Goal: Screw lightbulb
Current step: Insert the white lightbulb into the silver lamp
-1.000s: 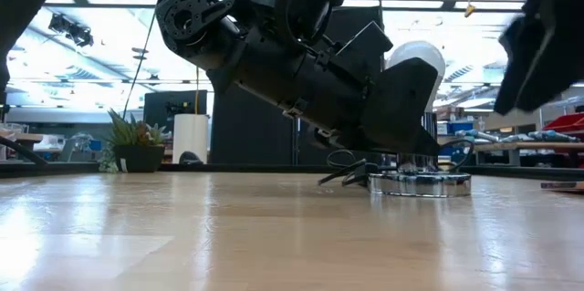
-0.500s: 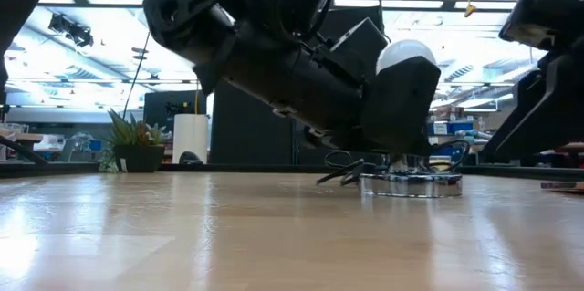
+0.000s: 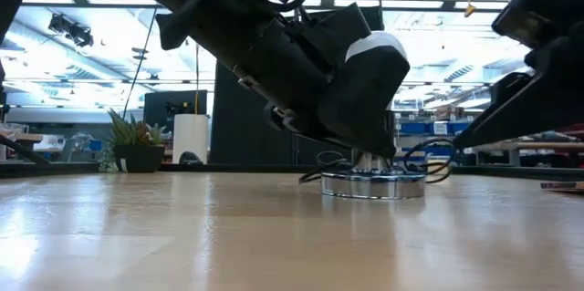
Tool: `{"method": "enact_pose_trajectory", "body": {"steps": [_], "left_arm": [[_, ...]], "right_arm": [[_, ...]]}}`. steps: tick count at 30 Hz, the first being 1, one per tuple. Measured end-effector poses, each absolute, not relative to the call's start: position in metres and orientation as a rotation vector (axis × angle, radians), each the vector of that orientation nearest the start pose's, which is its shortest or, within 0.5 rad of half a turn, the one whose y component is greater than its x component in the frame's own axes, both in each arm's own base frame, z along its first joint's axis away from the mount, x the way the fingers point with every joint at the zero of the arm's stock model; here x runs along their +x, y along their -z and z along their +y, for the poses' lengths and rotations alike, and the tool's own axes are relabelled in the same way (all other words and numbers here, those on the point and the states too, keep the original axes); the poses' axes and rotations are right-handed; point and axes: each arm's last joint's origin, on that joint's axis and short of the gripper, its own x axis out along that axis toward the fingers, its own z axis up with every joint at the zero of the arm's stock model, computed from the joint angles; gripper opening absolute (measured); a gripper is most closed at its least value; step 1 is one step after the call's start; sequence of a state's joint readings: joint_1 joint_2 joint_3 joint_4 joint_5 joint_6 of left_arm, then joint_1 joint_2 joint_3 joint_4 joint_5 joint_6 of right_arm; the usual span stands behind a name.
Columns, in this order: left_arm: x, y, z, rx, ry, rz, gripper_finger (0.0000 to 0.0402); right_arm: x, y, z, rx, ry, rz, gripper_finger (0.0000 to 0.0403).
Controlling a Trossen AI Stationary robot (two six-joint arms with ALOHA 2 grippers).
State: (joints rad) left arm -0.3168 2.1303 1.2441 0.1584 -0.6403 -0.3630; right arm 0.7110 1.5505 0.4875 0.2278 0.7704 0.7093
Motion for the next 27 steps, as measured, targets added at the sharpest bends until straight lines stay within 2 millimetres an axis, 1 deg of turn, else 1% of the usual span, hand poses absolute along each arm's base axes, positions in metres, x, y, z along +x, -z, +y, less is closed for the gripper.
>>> {"method": "enact_pose_trajectory", "body": {"steps": [8,11,14,17,20,23,27], "left_arm": [[0.412,-0.118,-0.122,-0.032,-0.409,0.558,0.0191],[0.412,-0.12,-0.123,-0.026,-0.397,0.556,0.0208],[0.407,-0.121,-0.123,0.003,-0.382,0.609,0.0238],[0.402,-0.133,-0.122,0.013,-0.386,0.631,0.0265],[0.398,-0.144,-0.121,0.013,-0.387,0.638,0.028],[0.394,-0.155,-0.124,0.011,-0.379,0.629,0.0281],[0.386,-0.174,-0.127,0.021,-0.38,0.617,0.0274]], "right_arm": [[0.205,-0.115,0.131,0.149,0.297,0.514,0.0316],[0.207,-0.115,0.128,0.155,0.309,0.515,0.0317],[0.209,-0.114,0.125,0.165,0.299,0.532,0.0318],[0.212,-0.113,0.122,0.183,0.28,0.556,0.0316],[0.215,-0.113,0.118,0.199,0.281,0.566,0.0313],[0.217,-0.114,0.117,0.191,0.271,0.558,0.0311],[0.223,-0.119,0.117,0.181,0.204,0.532,0.0307]]}}
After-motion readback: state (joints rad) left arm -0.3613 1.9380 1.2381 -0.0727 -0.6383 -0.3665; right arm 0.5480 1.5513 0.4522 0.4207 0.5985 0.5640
